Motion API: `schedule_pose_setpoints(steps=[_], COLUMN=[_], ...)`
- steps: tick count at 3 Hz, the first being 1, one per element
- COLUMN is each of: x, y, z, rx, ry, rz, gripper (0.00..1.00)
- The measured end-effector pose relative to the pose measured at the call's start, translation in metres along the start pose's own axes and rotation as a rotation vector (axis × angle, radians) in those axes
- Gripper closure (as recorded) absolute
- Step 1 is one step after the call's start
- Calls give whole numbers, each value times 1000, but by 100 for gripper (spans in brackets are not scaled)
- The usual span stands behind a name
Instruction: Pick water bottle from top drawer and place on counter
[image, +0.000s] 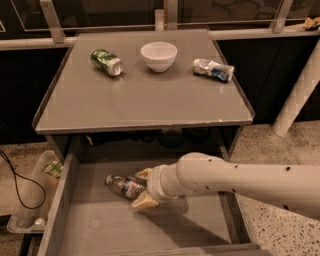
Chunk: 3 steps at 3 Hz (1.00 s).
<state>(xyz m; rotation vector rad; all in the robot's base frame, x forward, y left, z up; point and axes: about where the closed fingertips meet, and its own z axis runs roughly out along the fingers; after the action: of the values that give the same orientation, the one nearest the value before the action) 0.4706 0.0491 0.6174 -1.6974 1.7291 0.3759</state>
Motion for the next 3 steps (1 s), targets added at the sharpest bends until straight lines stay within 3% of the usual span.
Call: schedule_pose_setpoints(steps=[2, 3], x=[0, -11], y=[0, 2], z=[0, -18], rx=[0, -18], ry=[0, 3], rz=[0, -23], gripper=[88, 100])
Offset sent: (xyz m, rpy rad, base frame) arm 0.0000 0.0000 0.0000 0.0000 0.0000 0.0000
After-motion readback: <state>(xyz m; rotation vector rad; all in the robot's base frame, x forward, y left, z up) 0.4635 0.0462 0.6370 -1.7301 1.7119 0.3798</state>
